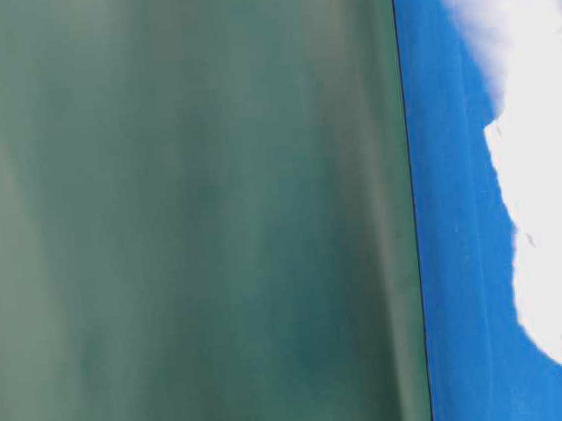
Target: Lift the towel with both arms.
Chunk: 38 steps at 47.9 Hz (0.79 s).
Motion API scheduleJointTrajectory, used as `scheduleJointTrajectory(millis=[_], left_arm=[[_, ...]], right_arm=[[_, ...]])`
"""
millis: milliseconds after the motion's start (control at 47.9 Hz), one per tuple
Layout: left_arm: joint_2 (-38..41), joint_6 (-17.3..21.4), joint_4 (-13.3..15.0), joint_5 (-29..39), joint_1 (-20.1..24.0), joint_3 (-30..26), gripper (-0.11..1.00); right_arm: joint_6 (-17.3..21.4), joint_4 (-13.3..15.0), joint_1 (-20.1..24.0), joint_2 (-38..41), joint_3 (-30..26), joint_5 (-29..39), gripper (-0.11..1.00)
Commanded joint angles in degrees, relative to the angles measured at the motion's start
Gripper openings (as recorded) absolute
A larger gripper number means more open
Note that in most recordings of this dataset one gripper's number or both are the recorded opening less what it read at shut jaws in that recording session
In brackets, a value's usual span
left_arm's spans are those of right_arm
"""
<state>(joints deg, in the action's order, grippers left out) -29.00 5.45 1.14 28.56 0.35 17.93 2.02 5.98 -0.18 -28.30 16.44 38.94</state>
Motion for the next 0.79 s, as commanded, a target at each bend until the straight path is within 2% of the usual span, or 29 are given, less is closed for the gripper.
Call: scheduleJointTrajectory(millis=[0, 250, 501, 772], left_arm=[[-0.3, -0.1, 0.1, -0.5, 0.1, 0.2, 0.89], [3.2, -1.2, 0.2, -2.5, -0.4, 6.2, 0.89], [9.5, -1.4, 0.2, -9.8, -0.6, 14.6, 0.89], [17.0, -1.4, 0.2, -17.7, -0.6, 19.2, 0.89]], right_arm=[[0.2, 0.3, -0.2, -0.2, -0.4, 0.4, 0.66], [1.1, -0.1, -0.2, 1.4, 6.2, -0.1, 0.68], [3.7, -0.2, 0.8, 6.2, 15.0, -7.6, 0.68], [4.7, -0.2, 2.0, 14.0, 19.8, -14.5, 0.68]])
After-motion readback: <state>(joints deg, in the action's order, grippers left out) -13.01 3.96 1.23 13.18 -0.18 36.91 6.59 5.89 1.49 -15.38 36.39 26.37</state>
